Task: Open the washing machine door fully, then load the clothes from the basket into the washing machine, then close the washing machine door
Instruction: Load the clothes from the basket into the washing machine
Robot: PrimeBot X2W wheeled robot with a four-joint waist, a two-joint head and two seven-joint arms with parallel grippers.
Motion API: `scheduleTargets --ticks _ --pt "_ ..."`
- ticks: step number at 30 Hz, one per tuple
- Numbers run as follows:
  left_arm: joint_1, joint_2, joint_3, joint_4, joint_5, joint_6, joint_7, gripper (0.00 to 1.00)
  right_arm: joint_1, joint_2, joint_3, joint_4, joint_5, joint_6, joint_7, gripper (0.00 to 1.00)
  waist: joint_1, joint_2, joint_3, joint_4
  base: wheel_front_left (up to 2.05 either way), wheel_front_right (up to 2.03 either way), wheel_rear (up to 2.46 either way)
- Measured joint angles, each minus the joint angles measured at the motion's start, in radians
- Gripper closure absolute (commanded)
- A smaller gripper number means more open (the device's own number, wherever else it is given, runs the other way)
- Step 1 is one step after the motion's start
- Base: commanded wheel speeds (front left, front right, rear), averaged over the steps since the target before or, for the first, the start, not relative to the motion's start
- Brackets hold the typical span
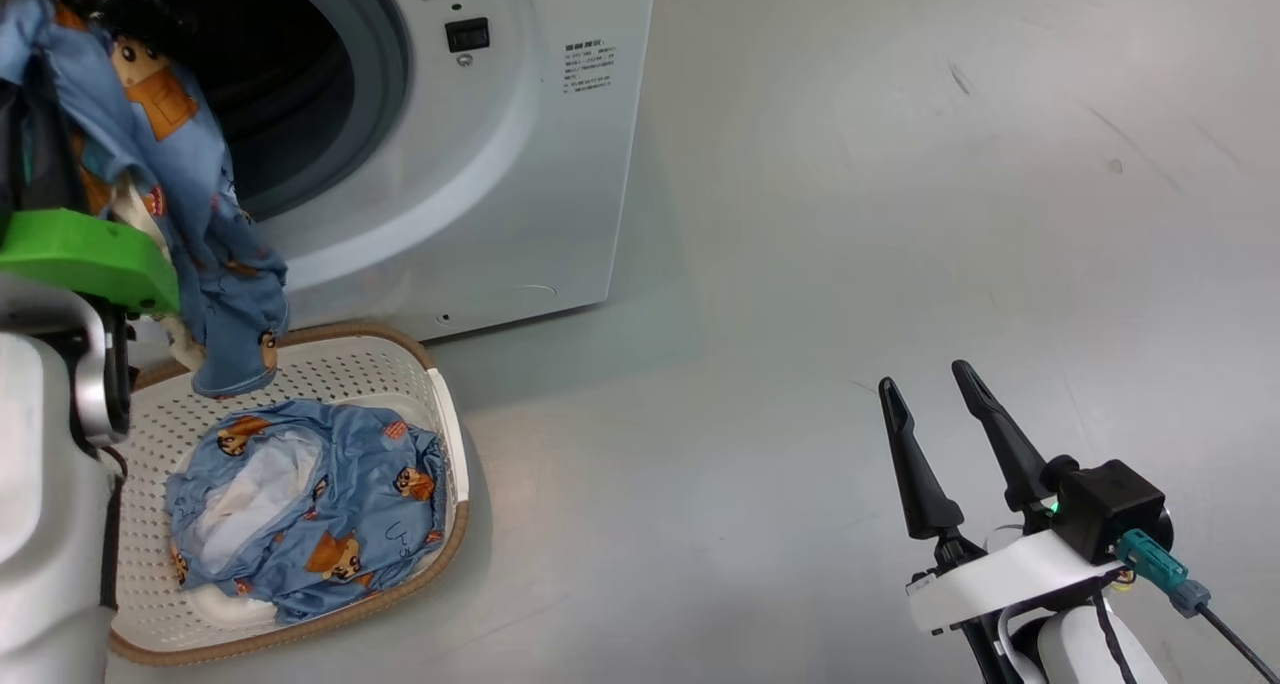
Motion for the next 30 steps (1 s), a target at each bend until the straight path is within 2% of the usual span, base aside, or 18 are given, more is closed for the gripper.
scheduleTargets --ticks 6,16,22,30 --pt "-0.094 0.039 0.001 0.05 0.014 0.0 0.013 1.0 -0.035 0.007 0.013 0.0 0.005 0.0 0.0 0.0 0.0 0.0 0.073 -0.034 0.0 0.0 0.0" --pt "-0.264 0.073 0.002 0.125 0.048 0.0 0.031 1.0 -0.094 0.01 0.065 0.0 0.013 0.0 0.0 0.0 0.0 0.0 0.184 -0.068 0.0 0.0 0.0" --pt "-0.324 0.12 -0.008 0.182 0.086 0.0 0.044 1.0 -0.113 0.011 0.085 0.003 0.025 0.0 0.0 0.0 0.0 0.0 0.229 -0.09 0.0 0.0 0.0" --pt "-0.485 0.163 -0.02 0.217 0.123 -0.001 0.067 1.0 -0.114 0.011 0.118 0.003 0.062 0.0 0.0 0.0 0.0 0.0 0.282 -0.112 0.0 0.0 0.0"
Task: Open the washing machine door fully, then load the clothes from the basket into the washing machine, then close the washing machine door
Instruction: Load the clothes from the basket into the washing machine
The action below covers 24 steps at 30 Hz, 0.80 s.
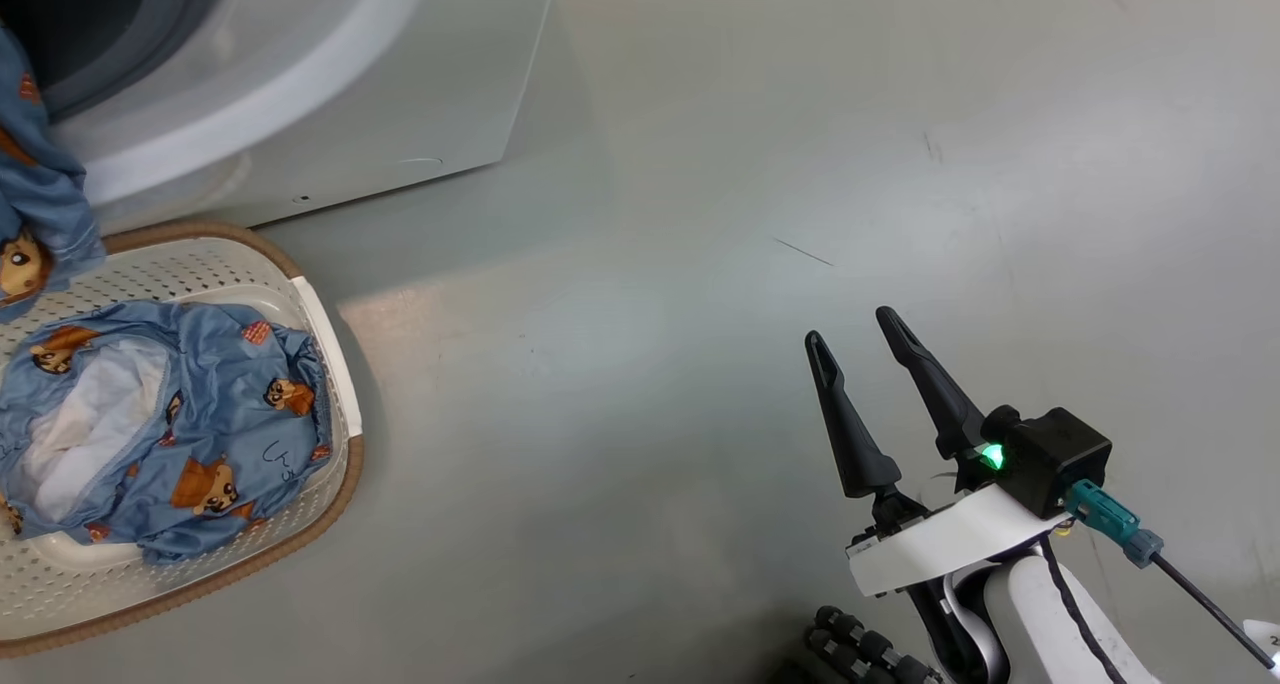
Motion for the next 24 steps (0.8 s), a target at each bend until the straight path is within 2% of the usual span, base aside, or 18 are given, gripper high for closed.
scheduleTargets --ticks 15,24 --pt "-0.193 0.068 0.036 0.087 -0.019 -0.031 -0.012 1.0 -0.015 0.003 0.031 -0.01 0.033 0.0 0.0 0.0 0.0 0.0 0.095 -0.057 0.0 0.0 0.0" --pt "-0.242 0.061 0.005 0.145 0.006 -0.034 -0.054 1.0 -0.015 0.003 0.026 -0.009 0.033 0.0 0.0 0.0 0.0 0.0 0.121 -0.079 0.0 0.0 0.0"
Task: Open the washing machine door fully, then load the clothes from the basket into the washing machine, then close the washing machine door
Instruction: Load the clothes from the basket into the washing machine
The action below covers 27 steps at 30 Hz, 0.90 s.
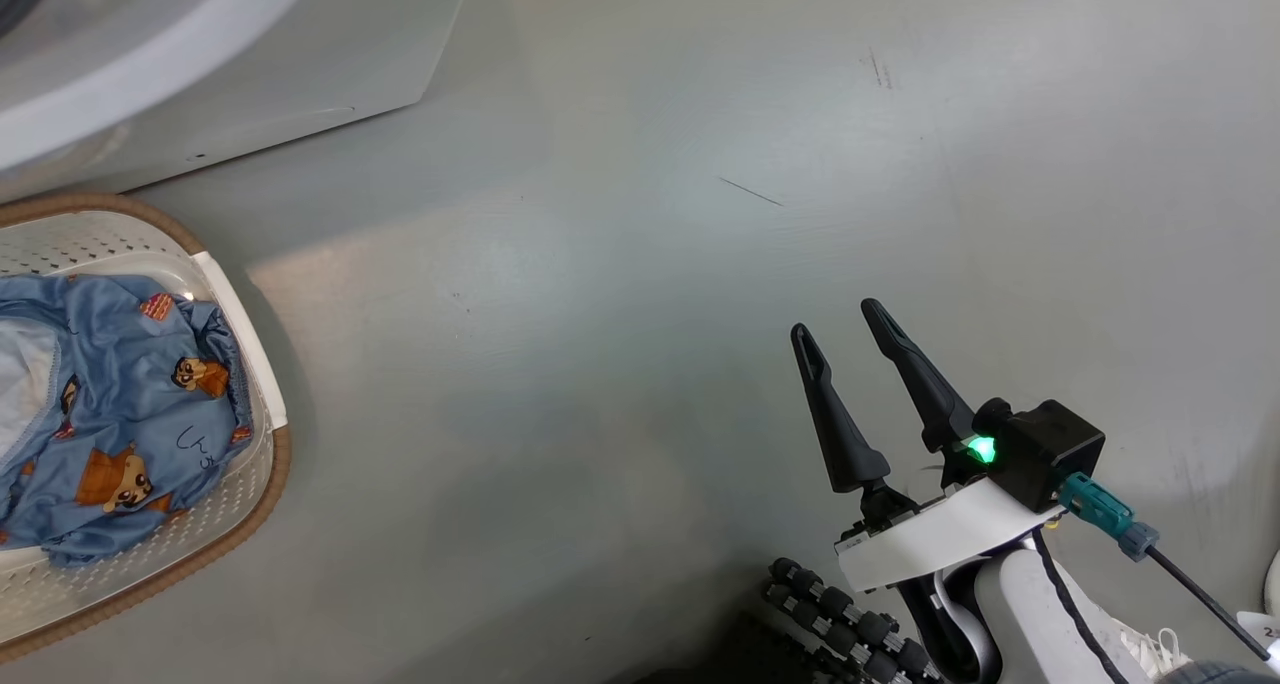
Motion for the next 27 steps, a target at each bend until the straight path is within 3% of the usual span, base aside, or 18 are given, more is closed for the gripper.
scheduleTargets --ticks 4,5,6,7,27 --pt "0.0 -0.017 -0.017 0.052 0.01 0.002 0.003 0.96 -0.002 0.001 0.004 0.005 0.001 0.0 0.0 0.0 -0.0001 0.0 0.001 0.003 0.0 0.0 0.0" --pt "0.0 -0.022 -0.018 0.073 0.013 0.006 0.009 0.64 -0.004 0.001 0.004 0.009 0.001 0.0 0.0 0.0 0.0 0.0 0.0 0.004 0.0 0.0 0.0" --pt "0.0 -0.026 -0.02 0.089 0.016 0.006 0.01 0.51 -0.007 0.001 0.004 0.012 0.001 0.0 0.0 0.0 0.0 0.0 -0.003 0.006 0.0 0.0 0.0" --pt "0.0 -0.027 -0.025 0.097 0.02 0.007 0.01 0.0 -0.01 0.001 0.004 0.013 0.002 0.0 0.0 0.0 0.0 0.0 -0.006 0.008 0.0 0.0 0.0" --pt "-0.02 -0.139 -0.068 0.249 0.068 0.063 0.074 0.0 -0.021 0.0 -0.02 0.035 0.009 0.0 0.0 0.0 -0.0001 0.0 -0.075 0.078 0.0 0.0 0.0"
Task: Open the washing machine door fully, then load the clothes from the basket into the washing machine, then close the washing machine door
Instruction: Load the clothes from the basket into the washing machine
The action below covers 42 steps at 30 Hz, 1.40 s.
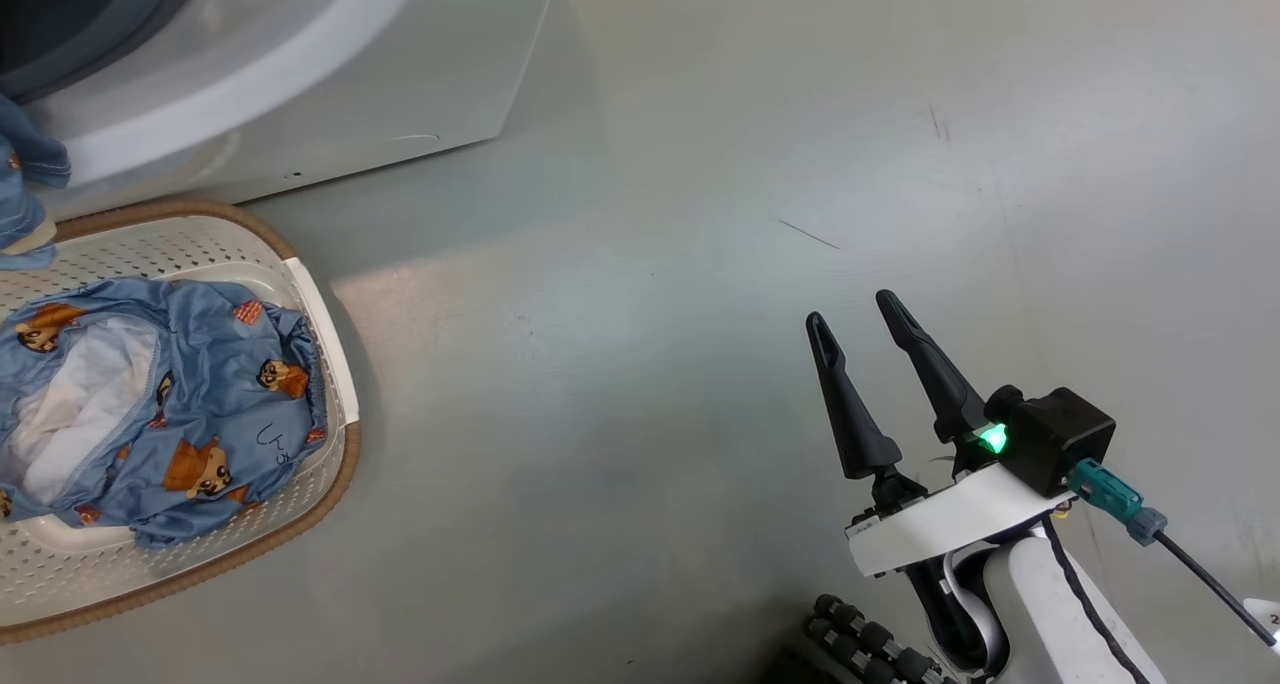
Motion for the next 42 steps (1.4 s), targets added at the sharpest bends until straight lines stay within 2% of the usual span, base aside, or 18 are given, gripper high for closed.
scheduleTargets --ticks 20,28,34,42 --pt "0.074 -0.178 0.012 0.032 -0.049 0.008 -0.104 0.0 -0.018 -0.001 -0.097 0.016 -0.045 0.0 0.0 0.0 0.0 0.0 -0.065 0.121 0.0 0.0 0.0" --pt "0.188 -0.205 0.004 0.032 -0.077 -0.007 -0.157 0.0 -0.018 -0.001 -0.119 0.026 -0.049 0.0 0.0 0.0 0.0 0.0 -0.109 0.174 0.0 0.0 0.0" --pt "0.262 -0.256 0.001 0.016 -0.097 -0.02 -0.181 0.0 -0.01 -0.003 -0.136 0.03 -0.054 0.0 0.0 0.0 0.0 0.0 -0.143 0.209 0.0 0.0 0.0" --pt "0.362 -0.259 0.002 -0.034 -0.111 -0.021 -0.199 0.0 -0.009 -0.003 -0.131 0.03 -0.056 0.0 0.0 0.0 -0.0001 0.0 -0.174 0.242 0.0 0.0 0.0"
